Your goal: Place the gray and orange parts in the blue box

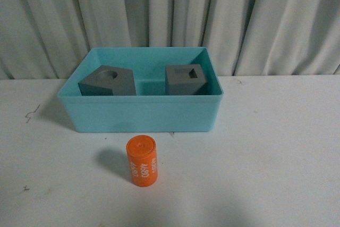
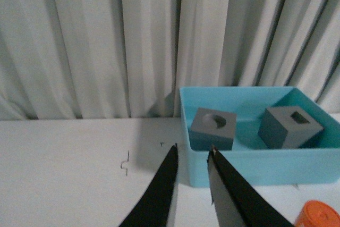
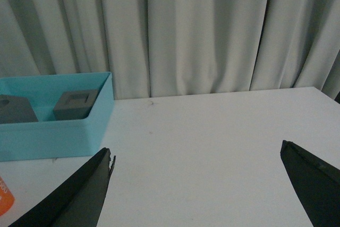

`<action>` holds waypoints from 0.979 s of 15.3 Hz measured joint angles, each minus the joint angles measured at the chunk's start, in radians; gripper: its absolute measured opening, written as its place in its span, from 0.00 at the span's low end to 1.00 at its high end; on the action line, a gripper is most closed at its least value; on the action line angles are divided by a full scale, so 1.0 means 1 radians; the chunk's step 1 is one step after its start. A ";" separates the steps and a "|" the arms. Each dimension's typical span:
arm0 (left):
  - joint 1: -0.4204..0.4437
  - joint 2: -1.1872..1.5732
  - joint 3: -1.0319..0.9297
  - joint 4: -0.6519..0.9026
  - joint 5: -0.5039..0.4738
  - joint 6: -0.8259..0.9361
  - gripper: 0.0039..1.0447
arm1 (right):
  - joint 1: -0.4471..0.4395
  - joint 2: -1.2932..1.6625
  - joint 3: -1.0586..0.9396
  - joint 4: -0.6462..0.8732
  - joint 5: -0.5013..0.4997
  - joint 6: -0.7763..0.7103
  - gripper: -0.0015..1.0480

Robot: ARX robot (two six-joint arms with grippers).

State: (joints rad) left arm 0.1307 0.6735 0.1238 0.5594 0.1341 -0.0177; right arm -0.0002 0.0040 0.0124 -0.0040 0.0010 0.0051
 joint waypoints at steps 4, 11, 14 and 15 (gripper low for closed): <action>-0.129 -0.137 -0.059 -0.089 -0.127 0.003 0.01 | 0.000 0.000 0.000 0.000 0.000 0.000 0.94; -0.131 -0.323 -0.114 -0.208 -0.135 0.004 0.01 | 0.000 0.000 0.000 0.000 0.000 0.000 0.94; -0.131 -0.395 -0.114 -0.283 -0.135 0.004 0.01 | 0.000 0.000 0.000 0.000 0.000 0.000 0.94; -0.131 -0.420 -0.114 -0.305 -0.135 0.005 0.01 | 0.000 0.000 0.000 0.000 0.000 0.000 0.94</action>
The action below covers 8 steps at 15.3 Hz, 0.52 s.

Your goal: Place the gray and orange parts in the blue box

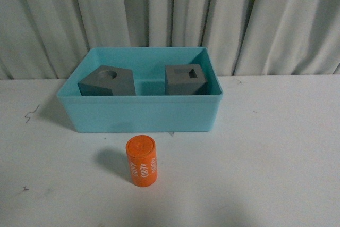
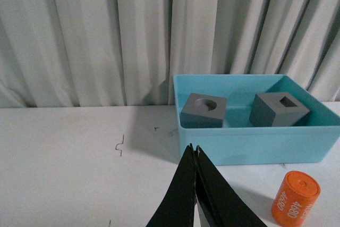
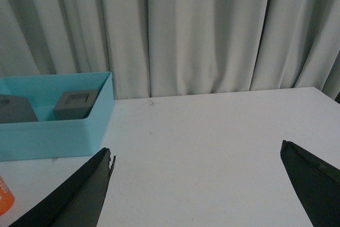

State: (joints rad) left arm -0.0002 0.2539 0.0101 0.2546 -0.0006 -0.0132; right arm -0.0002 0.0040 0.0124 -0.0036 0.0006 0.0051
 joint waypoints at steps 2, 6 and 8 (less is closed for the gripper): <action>0.000 -0.037 0.000 -0.037 0.000 0.000 0.01 | 0.000 0.000 0.000 0.000 0.000 0.000 0.94; 0.000 -0.176 0.000 -0.234 0.002 0.000 0.01 | 0.000 0.000 0.000 0.000 0.000 0.000 0.94; 0.000 -0.246 0.006 -0.251 -0.004 0.000 0.01 | 0.000 0.000 0.000 0.001 -0.001 0.000 0.94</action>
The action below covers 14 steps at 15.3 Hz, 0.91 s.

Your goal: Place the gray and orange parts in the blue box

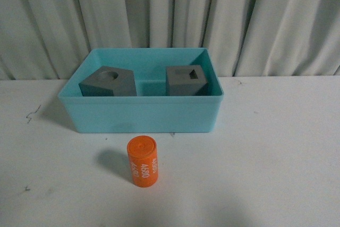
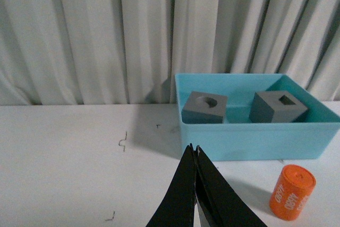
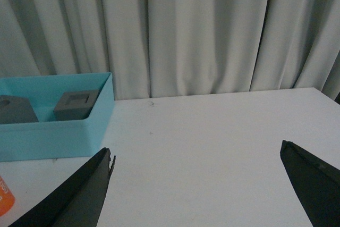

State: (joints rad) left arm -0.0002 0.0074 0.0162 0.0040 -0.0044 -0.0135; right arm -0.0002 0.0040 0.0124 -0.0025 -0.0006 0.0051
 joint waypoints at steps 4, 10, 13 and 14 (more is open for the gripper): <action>0.000 -0.001 -0.006 -0.008 0.004 0.000 0.17 | 0.000 -0.002 0.000 -0.001 0.001 0.000 0.94; 0.000 -0.001 -0.006 -0.008 0.003 0.000 0.87 | 0.000 -0.002 0.000 -0.001 0.001 0.000 0.94; 0.000 -0.001 -0.006 -0.008 0.003 0.001 0.94 | 0.000 -0.002 0.000 -0.001 0.001 0.000 0.94; 0.000 -0.001 -0.006 -0.008 0.003 0.001 0.94 | 0.000 -0.002 0.000 -0.001 0.001 0.000 0.94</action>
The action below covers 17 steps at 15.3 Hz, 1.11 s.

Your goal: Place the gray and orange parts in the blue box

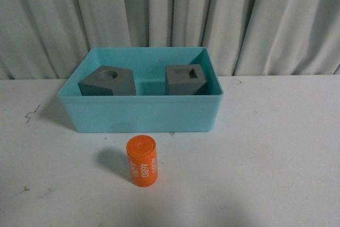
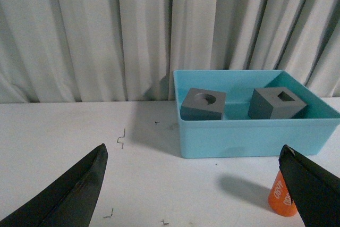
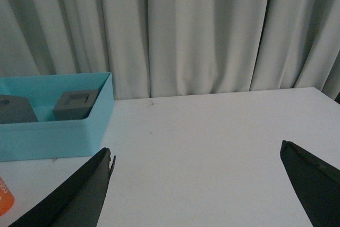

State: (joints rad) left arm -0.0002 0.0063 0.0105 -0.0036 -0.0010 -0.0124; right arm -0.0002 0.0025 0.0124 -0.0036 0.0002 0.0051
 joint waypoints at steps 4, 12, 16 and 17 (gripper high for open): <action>0.000 0.000 0.000 0.000 0.000 0.001 0.94 | -0.214 0.558 0.242 -0.026 -0.103 0.065 0.94; 0.000 0.000 0.000 0.000 0.000 0.001 0.94 | 0.204 1.573 0.753 0.126 -0.541 -0.436 0.94; 0.000 0.000 0.000 0.000 0.000 0.001 0.94 | 0.330 1.812 0.906 0.100 -0.512 -0.444 0.94; 0.000 0.000 0.000 0.000 0.000 0.001 0.94 | 0.372 1.852 0.963 0.092 -0.512 -0.444 0.94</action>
State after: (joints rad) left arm -0.0002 0.0063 0.0105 -0.0036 -0.0006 -0.0113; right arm 0.3721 1.8542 0.9752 0.0879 -0.5121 -0.4385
